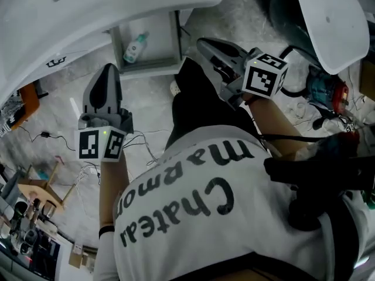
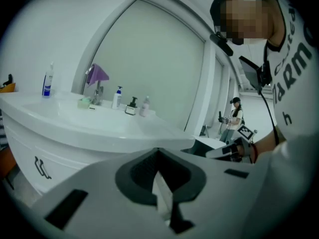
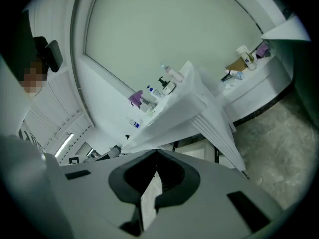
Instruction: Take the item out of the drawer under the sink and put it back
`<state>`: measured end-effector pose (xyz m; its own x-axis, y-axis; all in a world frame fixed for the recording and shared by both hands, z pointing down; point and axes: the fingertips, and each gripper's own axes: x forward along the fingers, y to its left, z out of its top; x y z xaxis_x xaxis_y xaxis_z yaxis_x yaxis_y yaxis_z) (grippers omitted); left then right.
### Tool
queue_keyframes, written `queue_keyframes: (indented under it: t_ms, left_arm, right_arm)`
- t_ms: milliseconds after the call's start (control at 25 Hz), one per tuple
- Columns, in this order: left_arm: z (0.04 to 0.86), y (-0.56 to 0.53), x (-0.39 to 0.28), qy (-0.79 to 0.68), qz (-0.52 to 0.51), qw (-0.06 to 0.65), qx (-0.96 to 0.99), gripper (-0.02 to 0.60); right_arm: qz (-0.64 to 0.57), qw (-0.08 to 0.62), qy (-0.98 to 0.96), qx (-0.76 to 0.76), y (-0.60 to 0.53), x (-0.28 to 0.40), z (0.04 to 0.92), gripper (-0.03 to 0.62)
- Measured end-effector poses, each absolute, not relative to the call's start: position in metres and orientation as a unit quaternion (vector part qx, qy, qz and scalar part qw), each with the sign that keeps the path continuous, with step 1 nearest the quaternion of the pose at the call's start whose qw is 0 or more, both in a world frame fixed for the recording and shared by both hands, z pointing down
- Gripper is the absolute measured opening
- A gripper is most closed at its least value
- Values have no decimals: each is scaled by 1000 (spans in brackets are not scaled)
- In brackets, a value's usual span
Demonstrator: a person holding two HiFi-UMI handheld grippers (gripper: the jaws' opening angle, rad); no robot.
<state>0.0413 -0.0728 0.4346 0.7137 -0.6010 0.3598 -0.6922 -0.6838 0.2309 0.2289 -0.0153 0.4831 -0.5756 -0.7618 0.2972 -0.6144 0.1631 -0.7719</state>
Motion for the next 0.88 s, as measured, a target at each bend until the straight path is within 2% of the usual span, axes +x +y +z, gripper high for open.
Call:
queue_keyframes:
  t_ms: [280, 720, 880]
  left_arm:
    - [503, -85, 66, -336, 186, 206, 900, 9]
    - [597, -108, 74, -314, 333, 191, 868, 9]
    - [628, -106, 92, -285, 375, 212, 856, 35]
  right_arm:
    - [-504, 65, 744, -434, -25, 242, 529, 9]
    - [-563, 9, 700, -439, -28, 268, 584, 9]
    - [-579, -7, 684, -444, -27, 285, 602, 9]
